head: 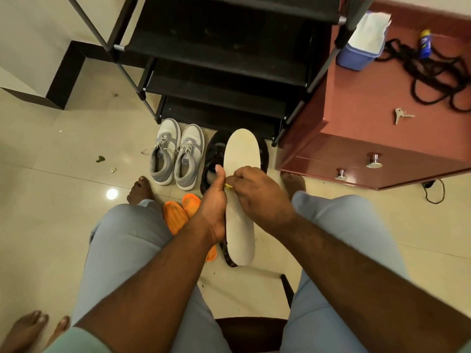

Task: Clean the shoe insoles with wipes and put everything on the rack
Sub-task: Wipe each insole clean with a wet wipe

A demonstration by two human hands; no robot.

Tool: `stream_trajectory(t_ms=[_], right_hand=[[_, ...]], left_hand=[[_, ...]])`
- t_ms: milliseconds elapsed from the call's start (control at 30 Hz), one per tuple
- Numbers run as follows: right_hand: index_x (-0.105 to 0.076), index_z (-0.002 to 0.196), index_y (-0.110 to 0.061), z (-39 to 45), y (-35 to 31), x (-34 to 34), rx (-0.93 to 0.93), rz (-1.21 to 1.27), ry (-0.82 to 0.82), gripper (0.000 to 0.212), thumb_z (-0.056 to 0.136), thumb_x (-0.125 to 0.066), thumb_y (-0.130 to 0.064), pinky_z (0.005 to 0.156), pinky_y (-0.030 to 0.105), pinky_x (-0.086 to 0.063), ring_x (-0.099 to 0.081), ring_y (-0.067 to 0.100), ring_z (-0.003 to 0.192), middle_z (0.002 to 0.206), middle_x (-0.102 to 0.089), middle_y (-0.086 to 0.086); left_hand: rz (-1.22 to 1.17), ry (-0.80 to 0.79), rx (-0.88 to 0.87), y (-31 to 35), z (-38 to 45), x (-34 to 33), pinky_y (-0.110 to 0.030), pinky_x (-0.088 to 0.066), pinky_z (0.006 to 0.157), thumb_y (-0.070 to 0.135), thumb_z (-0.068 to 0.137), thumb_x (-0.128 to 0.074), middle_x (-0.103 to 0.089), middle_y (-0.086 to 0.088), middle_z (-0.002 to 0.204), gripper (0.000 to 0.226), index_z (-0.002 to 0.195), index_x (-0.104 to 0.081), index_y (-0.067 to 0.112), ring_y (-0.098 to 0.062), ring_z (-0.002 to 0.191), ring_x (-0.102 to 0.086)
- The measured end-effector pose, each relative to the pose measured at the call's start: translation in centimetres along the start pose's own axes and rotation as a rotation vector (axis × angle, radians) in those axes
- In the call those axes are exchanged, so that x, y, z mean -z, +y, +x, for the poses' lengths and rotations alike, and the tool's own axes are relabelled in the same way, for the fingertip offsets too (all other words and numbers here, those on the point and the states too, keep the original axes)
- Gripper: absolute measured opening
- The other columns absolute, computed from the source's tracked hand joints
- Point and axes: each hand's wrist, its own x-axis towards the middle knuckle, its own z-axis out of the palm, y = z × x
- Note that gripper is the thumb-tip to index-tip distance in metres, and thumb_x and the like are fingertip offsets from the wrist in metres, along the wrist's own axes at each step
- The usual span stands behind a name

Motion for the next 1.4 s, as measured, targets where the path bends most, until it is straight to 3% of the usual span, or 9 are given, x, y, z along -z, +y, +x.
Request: stream_trajectory(t_ms=[167,333,533,700,933,1100,1267,1333,1400], right_hand=[[-0.050,0.135,-0.012,0.8,1.7,0.3,-0.220,0.011,-0.063,0.039,0.097,-0.051,-0.020,0.108,0.030,-0.032,-0.045,0.022,0.123,0.134,-0.050,0.007],[-0.063,0.120,-0.006,0.2,-0.6,-0.5,0.014,0.007,0.006,0.029,0.092,-0.055,-0.010,0.096,0.036,-0.042,-0.055,0.027,0.108,0.115,-0.062,0.013],[-0.051,0.133,-0.012,1.5,2.2,-0.3,-0.223,-0.061,-0.067,0.039,0.095,-0.054,-0.019,0.105,0.029,-0.035,-0.047,0.022,0.120,0.131,-0.051,0.007],[-0.067,0.109,-0.006,0.9,-0.2,-1.5,0.026,-0.085,0.055,0.024,0.085,-0.065,-0.010,0.086,0.045,-0.051,-0.060,0.030,0.096,0.102,-0.065,0.013],[-0.054,0.127,-0.009,1.8,2.7,-1.7,-0.119,-0.217,-0.090,0.041,0.089,-0.063,-0.021,0.100,0.034,-0.040,-0.048,0.025,0.114,0.124,-0.054,0.010],[-0.067,0.106,-0.002,1.0,0.8,-1.8,0.060,-0.247,0.042,0.027,0.081,-0.071,-0.010,0.081,0.037,-0.053,-0.061,0.029,0.091,0.101,-0.065,0.014],[-0.053,0.126,-0.009,1.8,2.9,-2.2,-0.131,-0.200,-0.028,0.032,0.095,-0.051,-0.016,0.099,0.033,-0.039,-0.048,0.024,0.113,0.124,-0.053,0.010],[-0.058,0.121,-0.006,1.7,2.2,-2.2,-0.074,-0.217,-0.010,0.030,0.092,-0.055,-0.013,0.095,0.033,-0.043,-0.052,0.025,0.109,0.118,-0.057,0.011],[-0.067,0.102,-0.003,1.0,0.8,-2.3,0.048,-0.205,0.057,0.023,0.079,-0.070,-0.007,0.079,0.034,-0.052,-0.061,0.026,0.089,0.097,-0.065,0.012]], left_hand=[[0.055,0.039,-0.021,-0.1,0.6,0.3,-0.041,-0.050,0.083,0.073,0.093,-0.022,-0.070,-0.012,0.116,0.070,0.128,-0.061,0.027,-0.029,0.102,-0.062],[-0.028,0.084,-0.070,-0.5,0.5,0.2,-0.042,-0.055,0.086,0.070,0.094,-0.035,-0.072,-0.015,0.107,0.067,0.116,-0.068,0.016,-0.030,0.098,-0.070],[0.028,0.070,-0.099,-0.6,1.0,0.2,-0.039,-0.050,0.081,0.069,0.097,-0.019,-0.070,-0.011,0.110,0.066,0.126,-0.060,0.025,-0.027,0.094,-0.065],[-0.031,0.108,-0.120,-0.8,1.0,0.4,-0.048,-0.052,0.097,0.068,0.095,-0.035,-0.066,-0.018,0.124,0.069,0.128,-0.061,0.014,-0.034,0.113,-0.064],[0.034,0.096,-0.174,-0.6,1.4,0.6,-0.039,-0.058,0.077,0.068,0.098,-0.017,-0.069,-0.011,0.121,0.070,0.140,-0.052,0.025,-0.029,0.104,-0.067],[0.014,0.112,-0.192,-0.4,1.3,0.7,-0.043,-0.057,0.080,0.070,0.096,-0.023,-0.069,-0.013,0.121,0.071,0.137,-0.056,0.024,-0.032,0.109,-0.067],[0.072,0.135,-0.203,-0.6,1.7,0.7,-0.041,-0.057,0.080,0.071,0.096,-0.019,-0.068,-0.012,0.125,0.073,0.141,-0.052,0.025,-0.031,0.112,-0.066],[0.046,0.128,-0.218,-0.3,1.6,0.7,-0.042,-0.056,0.083,0.071,0.096,-0.018,-0.069,-0.011,0.122,0.072,0.134,-0.057,0.025,-0.031,0.111,-0.066],[-0.010,0.118,-0.214,-0.2,1.3,0.7,-0.038,-0.057,0.077,0.070,0.096,-0.021,-0.073,-0.009,0.112,0.069,0.121,-0.065,0.024,-0.028,0.103,-0.070]])
